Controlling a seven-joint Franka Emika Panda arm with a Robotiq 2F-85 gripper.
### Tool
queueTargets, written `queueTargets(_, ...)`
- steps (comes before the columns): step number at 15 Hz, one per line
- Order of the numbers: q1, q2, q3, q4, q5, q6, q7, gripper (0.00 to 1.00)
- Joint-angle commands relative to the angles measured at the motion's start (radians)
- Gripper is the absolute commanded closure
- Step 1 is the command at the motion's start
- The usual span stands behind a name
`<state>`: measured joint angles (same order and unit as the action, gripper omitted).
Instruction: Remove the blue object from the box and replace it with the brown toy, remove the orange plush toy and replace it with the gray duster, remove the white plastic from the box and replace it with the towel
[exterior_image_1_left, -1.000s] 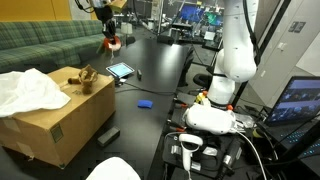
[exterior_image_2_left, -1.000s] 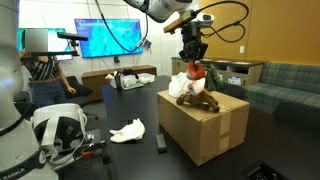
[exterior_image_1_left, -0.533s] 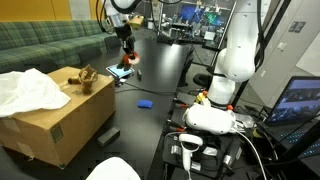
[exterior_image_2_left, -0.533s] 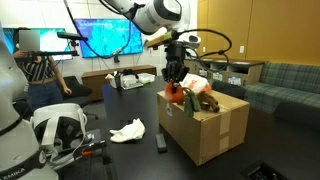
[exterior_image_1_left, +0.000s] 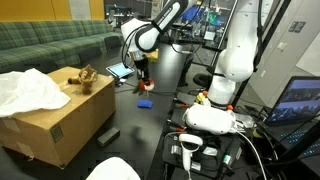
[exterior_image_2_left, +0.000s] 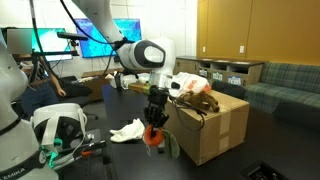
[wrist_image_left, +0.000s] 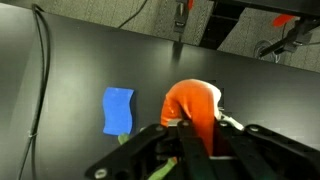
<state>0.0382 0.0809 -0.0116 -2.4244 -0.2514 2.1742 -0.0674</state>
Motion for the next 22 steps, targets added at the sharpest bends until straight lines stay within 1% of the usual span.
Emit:
queueTargets(1,-0.014,0.109,0.007,-0.029,0.023,0.168,0.026,0.96)
queueTargets(3,-0.008,0.197,0.011,-0.006,0.029,0.237,0.044,0.96)
queueTargets(6,-0.016,0.315,0.045,0.049,0.135,0.292,0.007,0.96)
queueTargets(10,-0.04,0.432,0.126,0.125,0.289,0.293,-0.07,0.96)
queueTargets(14,-0.043,0.516,0.15,0.185,0.349,0.29,-0.075,0.96)
queueTargets(15,-0.045,0.531,0.149,0.194,0.356,0.292,-0.071,0.79)
queueTargets(16,-0.044,0.543,0.141,0.199,0.359,0.297,-0.06,0.59)
queueTargets(17,-0.048,0.54,0.139,0.192,0.361,0.299,-0.057,0.54)
queueTargets(21,-0.044,0.551,0.091,0.17,0.335,0.336,-0.017,0.22)
queueTargets(22,-0.043,0.547,0.076,0.159,0.331,0.345,-0.005,0.16)
